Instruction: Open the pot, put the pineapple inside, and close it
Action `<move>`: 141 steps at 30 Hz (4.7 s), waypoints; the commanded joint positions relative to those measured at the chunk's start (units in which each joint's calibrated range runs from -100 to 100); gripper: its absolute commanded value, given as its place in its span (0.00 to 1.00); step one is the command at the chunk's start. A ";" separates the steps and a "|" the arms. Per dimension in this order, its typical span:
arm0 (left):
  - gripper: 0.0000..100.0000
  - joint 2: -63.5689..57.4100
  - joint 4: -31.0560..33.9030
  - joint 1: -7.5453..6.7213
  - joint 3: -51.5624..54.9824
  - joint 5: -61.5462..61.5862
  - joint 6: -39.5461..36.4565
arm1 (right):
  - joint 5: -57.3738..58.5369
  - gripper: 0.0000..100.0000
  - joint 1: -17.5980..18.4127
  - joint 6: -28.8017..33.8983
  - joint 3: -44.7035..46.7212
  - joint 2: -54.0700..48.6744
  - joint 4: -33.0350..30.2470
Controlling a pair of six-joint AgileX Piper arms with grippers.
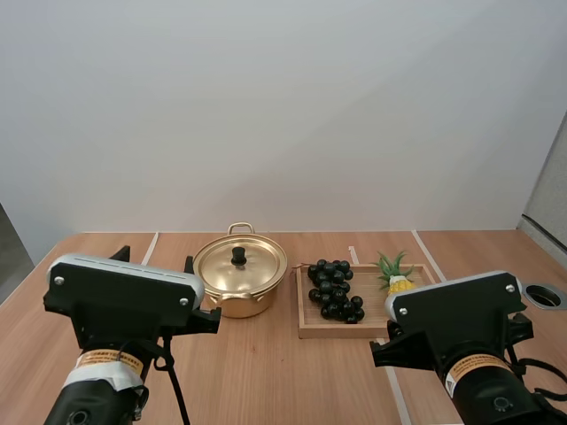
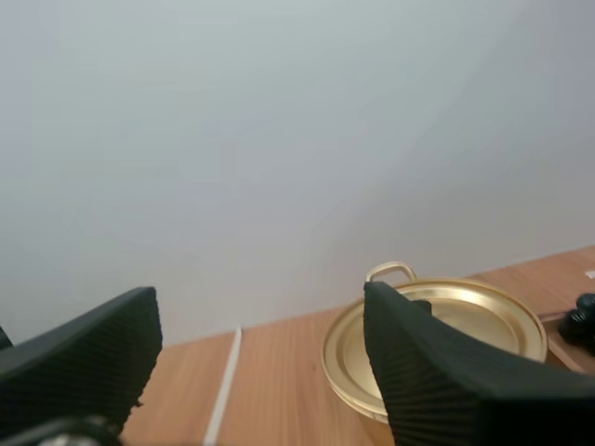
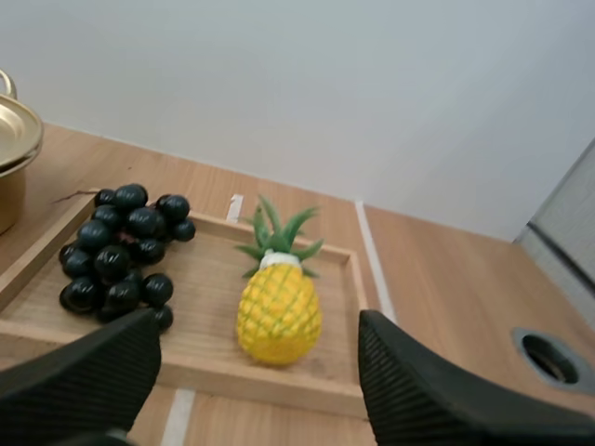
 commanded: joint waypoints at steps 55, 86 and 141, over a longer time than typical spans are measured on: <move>1.00 75.24 -33.91 -0.18 -74.15 87.44 36.35 | 35.36 1.00 -0.62 -15.28 -60.39 44.54 17.50; 1.00 101.35 -32.74 -0.18 -81.30 92.34 42.84 | 35.36 1.00 -0.62 -16.07 -60.39 45.45 16.88; 1.00 108.09 -31.52 -0.18 -81.30 84.71 45.40 | 37.13 1.00 -0.62 -17.17 -60.39 47.65 16.87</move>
